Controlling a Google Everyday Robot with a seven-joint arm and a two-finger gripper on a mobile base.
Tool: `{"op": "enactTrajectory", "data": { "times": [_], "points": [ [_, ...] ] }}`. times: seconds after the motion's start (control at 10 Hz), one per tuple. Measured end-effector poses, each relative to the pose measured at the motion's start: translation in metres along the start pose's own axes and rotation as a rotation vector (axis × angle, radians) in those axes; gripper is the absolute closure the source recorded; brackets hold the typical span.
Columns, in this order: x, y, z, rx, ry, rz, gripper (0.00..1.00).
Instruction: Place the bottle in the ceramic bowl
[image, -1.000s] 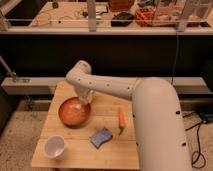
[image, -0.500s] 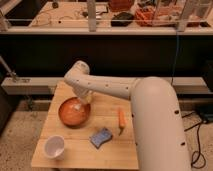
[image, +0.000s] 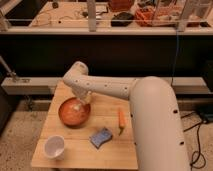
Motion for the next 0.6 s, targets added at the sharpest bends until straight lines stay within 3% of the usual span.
{"op": "enactTrajectory", "data": {
  "times": [0.2,0.6],
  "points": [
    [-0.0008,0.0000,-0.0001,-0.001,0.002,-0.006,0.93],
    [-0.0045,-0.0029,-0.0003,-0.002,0.004,-0.022,0.75]
  ]
}}
